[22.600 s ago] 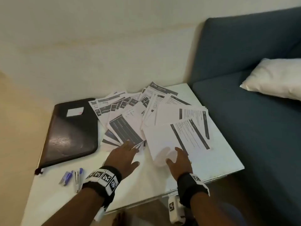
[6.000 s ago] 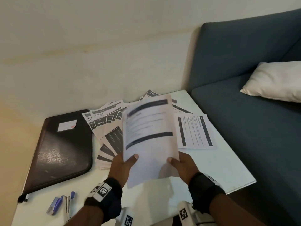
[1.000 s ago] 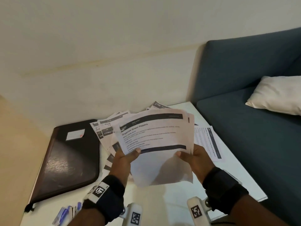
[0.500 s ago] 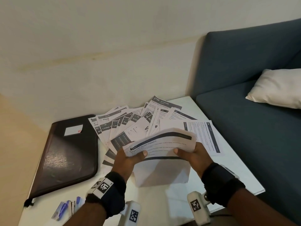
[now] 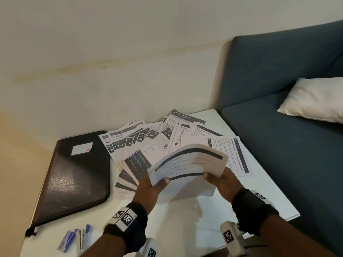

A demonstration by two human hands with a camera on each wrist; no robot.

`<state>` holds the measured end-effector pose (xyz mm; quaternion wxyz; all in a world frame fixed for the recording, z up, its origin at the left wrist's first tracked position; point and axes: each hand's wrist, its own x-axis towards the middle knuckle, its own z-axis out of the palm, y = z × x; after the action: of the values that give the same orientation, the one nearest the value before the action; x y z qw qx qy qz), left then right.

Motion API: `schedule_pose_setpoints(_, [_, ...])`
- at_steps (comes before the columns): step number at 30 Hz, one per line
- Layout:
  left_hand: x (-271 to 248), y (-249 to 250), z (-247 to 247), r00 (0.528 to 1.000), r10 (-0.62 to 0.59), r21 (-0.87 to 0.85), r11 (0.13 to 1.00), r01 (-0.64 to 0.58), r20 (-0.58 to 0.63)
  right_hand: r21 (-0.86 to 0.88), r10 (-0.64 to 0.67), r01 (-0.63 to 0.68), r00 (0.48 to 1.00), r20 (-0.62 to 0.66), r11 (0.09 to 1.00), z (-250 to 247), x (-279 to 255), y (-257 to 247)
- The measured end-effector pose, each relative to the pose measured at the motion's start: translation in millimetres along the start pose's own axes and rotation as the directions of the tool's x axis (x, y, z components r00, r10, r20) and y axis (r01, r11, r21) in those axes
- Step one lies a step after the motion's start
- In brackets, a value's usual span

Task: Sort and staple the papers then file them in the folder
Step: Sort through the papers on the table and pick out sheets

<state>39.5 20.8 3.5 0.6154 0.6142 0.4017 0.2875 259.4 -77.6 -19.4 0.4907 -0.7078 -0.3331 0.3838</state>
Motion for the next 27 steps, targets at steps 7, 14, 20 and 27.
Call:
schedule_pose_setpoints(7, [3.6, 0.8, 7.0, 1.000, -0.012, -0.048, 0.999, 0.013, 0.007, 0.024, -0.015, 0.014, 0.999, 0.032, 1.000, 0.8, -1.6, -9.1])
schedule_pose_setpoints(14, [-1.5, -30.9, -0.1, 0.986, -0.144, 0.235, 0.964, 0.121, 0.085, -0.195, 0.124, -0.100, 0.985, 0.116, 0.976, -3.1, -6.9, 13.4])
schedule_pose_setpoints(20, [4.0, -14.1, 3.4, 0.997, -0.066, 0.099, 0.993, 0.063, 0.028, -0.017, 0.042, -0.042, 0.999, -0.004, 0.999, -0.6, -0.1, 4.1])
schedule_pose_setpoints(27, [-2.6, -44.5, -6.0, 0.969, -0.221, 0.280, 0.943, 0.182, 0.111, -0.296, 0.136, -0.104, 0.987, 0.090, 0.950, 1.4, -4.6, 32.4])
